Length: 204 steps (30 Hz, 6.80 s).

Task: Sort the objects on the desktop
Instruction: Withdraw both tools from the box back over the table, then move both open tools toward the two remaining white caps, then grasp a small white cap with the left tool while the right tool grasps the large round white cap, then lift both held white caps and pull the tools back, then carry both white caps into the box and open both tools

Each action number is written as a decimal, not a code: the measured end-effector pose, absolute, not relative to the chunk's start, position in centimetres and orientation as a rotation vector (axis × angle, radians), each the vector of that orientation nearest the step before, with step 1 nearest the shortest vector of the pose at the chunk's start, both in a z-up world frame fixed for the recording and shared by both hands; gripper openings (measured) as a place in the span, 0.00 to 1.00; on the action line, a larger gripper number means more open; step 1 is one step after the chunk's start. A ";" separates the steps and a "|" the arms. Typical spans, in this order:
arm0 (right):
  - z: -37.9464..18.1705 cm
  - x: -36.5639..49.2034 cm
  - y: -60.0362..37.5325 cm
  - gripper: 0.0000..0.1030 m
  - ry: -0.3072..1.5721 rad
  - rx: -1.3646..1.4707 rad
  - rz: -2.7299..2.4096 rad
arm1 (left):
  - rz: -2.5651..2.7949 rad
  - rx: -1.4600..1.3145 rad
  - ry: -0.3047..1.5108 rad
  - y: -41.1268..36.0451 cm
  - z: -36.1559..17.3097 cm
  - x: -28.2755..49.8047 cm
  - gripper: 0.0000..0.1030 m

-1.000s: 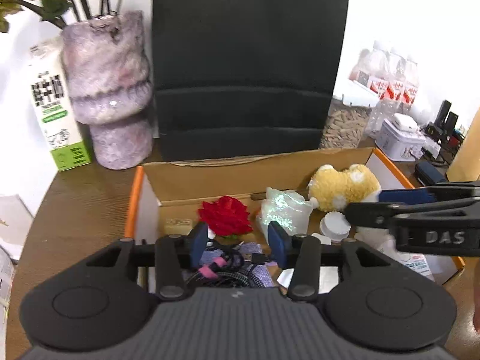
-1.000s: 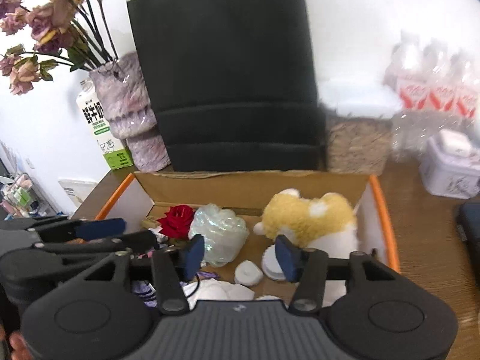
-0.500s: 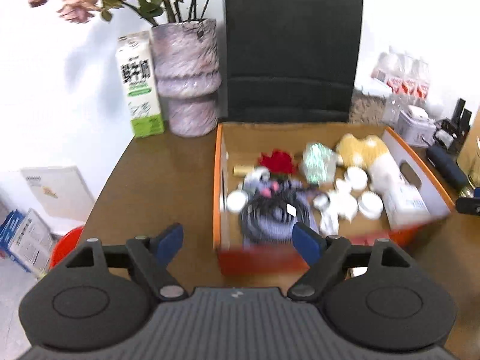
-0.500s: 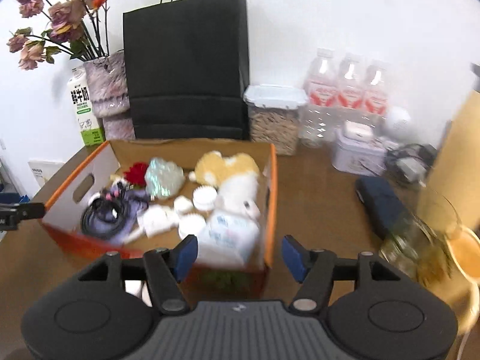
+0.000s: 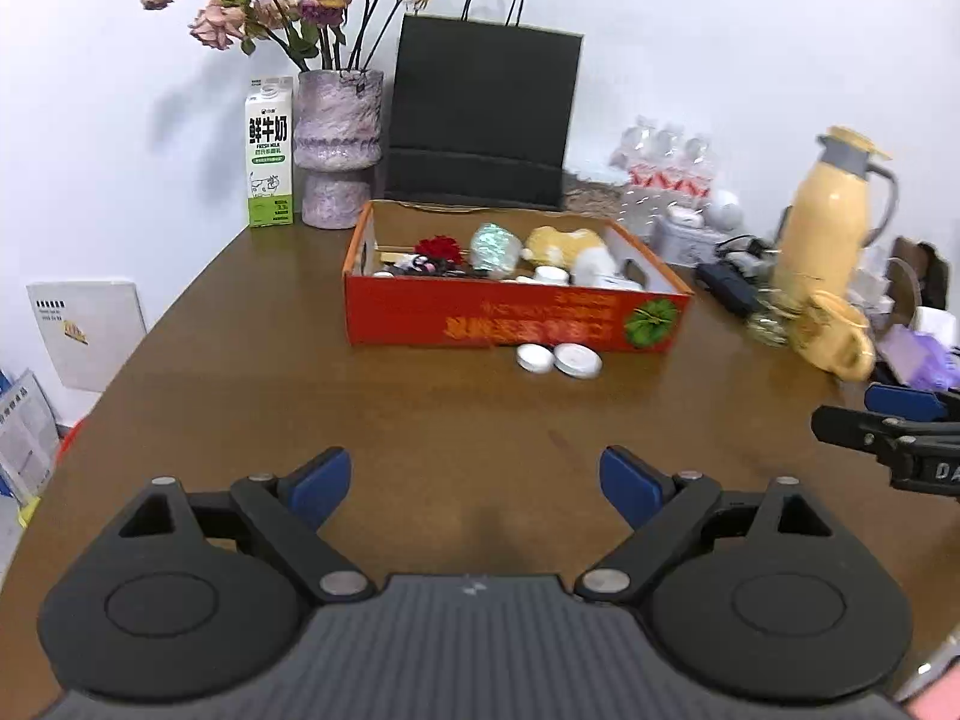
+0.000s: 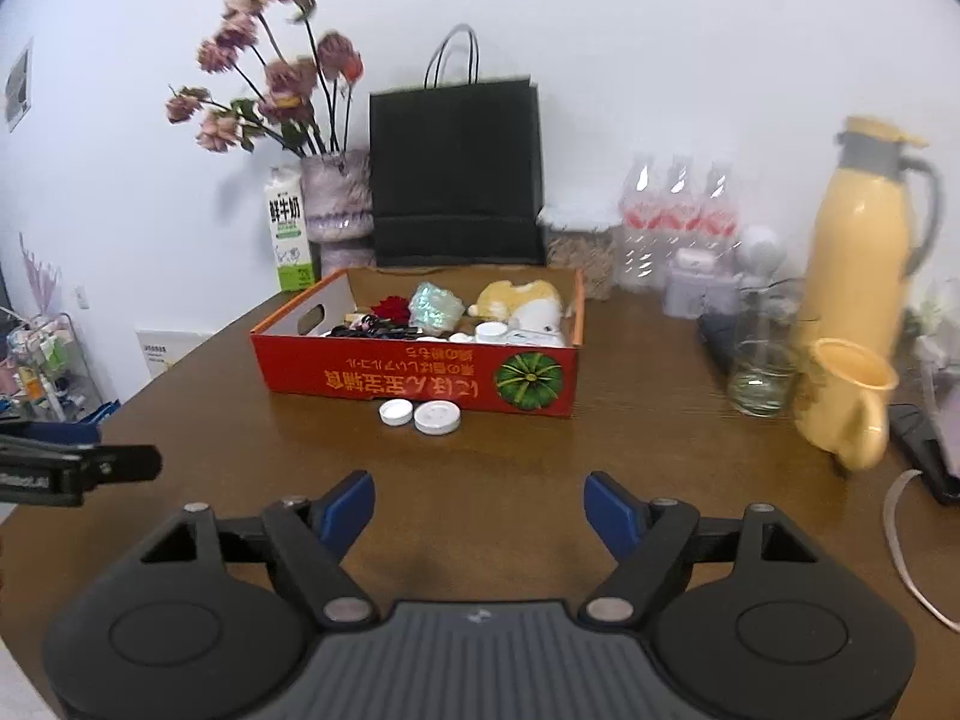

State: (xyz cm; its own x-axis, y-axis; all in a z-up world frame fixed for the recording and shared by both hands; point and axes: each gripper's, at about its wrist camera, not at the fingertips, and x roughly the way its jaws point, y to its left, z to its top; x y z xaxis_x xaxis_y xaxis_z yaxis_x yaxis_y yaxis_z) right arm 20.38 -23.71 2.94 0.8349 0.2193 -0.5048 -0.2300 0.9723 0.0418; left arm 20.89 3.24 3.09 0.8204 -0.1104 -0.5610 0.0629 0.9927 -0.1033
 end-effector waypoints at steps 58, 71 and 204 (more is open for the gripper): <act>-3.9 9.8 -20.4 0.84 0.539 0.029 0.269 | -0.019 0.003 0.470 1.7 -0.9 11.3 0.90; -3.3 27.8 -19.1 0.68 0.596 -0.021 0.350 | -0.177 0.097 0.560 0.7 -1.7 29.4 0.76; 3.2 48.4 -17.7 0.37 0.704 0.200 0.463 | -0.277 -0.086 0.691 3.3 2.8 49.2 0.29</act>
